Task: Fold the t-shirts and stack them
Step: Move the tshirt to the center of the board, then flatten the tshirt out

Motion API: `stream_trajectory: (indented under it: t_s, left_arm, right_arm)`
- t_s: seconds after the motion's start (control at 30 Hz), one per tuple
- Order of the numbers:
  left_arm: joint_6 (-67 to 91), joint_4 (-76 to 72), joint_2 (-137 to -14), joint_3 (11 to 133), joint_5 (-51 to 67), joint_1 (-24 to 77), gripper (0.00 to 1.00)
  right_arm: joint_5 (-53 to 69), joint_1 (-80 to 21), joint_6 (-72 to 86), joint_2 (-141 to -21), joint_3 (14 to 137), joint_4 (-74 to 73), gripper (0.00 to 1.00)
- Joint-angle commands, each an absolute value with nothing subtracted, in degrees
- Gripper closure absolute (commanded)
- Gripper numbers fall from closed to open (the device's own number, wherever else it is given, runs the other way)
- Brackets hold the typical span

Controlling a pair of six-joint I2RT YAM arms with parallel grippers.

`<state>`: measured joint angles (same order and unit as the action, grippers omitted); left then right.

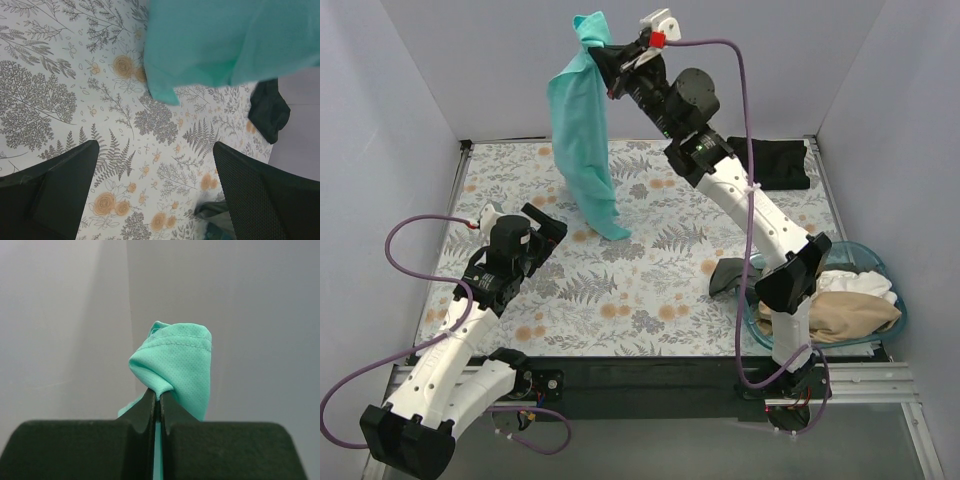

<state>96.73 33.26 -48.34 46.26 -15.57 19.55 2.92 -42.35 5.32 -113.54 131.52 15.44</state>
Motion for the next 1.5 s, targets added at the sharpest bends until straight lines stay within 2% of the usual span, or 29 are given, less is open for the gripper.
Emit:
stream_trajectory:
  t_s: [0.0,0.13,0.17,0.2,0.27,0.43,0.53,0.6,0.63,0.67,0.7,0.73,0.77,0.8,0.87,1.07,1.23,1.47]
  left_arm:
    - [97.4,36.6,-47.3,45.9,-17.0,19.2,0.02]
    - [97.6,37.9,-48.0,45.9,-17.8,19.2,0.02]
    - [97.6,37.9,-48.4,45.9,-18.1,19.2,0.02]
    - [97.6,37.8,-48.8,45.7,-18.3,19.2,0.02]
    - [97.8,37.4,-50.2,45.3,-18.7,19.2,0.02]
    - [98.4,34.5,-55.0,44.1,-18.0,19.2,0.02]
    - [97.7,31.6,-60.1,44.6,-14.7,19.1,0.02]
    - [97.3,29.4,-63.2,45.1,-13.6,18.6,0.02]
    - [96.9,28.2,-66.1,45.8,-12.5,18.4,0.02]
    - [96.4,27.5,-67.8,46.2,-11.8,18.2,0.02]
    - [95.5,27.0,-69.2,46.7,-11.0,17.7,0.02]
    - [95.0,25.9,-72.0,47.6,-10.3,17.5,0.02]
    - [94.2,25.3,-73.1,48.0,-8.9,17.3,0.02]
    - [93.3,24.9,-74.2,48.5,-8.6,17.1,0.02]
    - [92.1,24.7,-76.7,50.3,-7.7,17.1,0.02]
    - [91.5,22.9,-77.1,49.0,-6.2,17.0,0.02]
    - [91.1,22.2,-75.1,46.2,-3.5,17.0,0.02]
    - [91.1,22.1,-73.3,43.1,-1.2,17.0,0.02]
  right_arm:
    - [-14.8,-42.6,-5.2,-106.6,122.4,24.3,0.99]
    - [-31.7,-41.0,-8.8,-96.5,98.9,24.3,0.99]
    - [-33.4,-40.3,-8.2,-94.3,93.7,24.2,0.99]
    - [-34.3,-38.8,-6.4,-92.2,82.5,24.2,0.99]
    - [-33.8,-36.4,-3.7,-84.3,67.6,24.0,0.99]
    - [-33.8,-30.2,1.8,-77.4,49.6,21.3,0.99]
    - [-27.5,-24.9,4.6,-73.3,45.0,16.9,0.99]
    - [-26.4,-23.1,4.0,-72.5,43.5,15.2,0.99]
    - [-26.4,-22.7,3.1,-72.0,43.0,14.6,0.92]
    - [-26.8,-22.4,2.6,-71.9,43.0,12.8,0.80]
    - [-27.5,-22.4,2.1,-71.9,43.4,11.6,0.67]
    - [-29.3,-22.4,2.2,-71.8,44.7,10.4,0.36]
    - [-30.1,-22.3,2.4,-71.6,45.5,8.8,0.11]
    - [-30.7,-22.4,2.8,-71.3,46.4,5.9,0.02]
    - [-29.8,-22.4,4.7,-70.8,48.8,3.5,0.02]
    - [-12.7,-26.4,8.2,-72.9,51.2,2.9,0.02]
    - [-14.9,-33.0,10.9,-87.3,60.9,0.5,0.02]
    - [-19.8,-35.4,17.1,-104.8,75.3,-4.3,0.05]
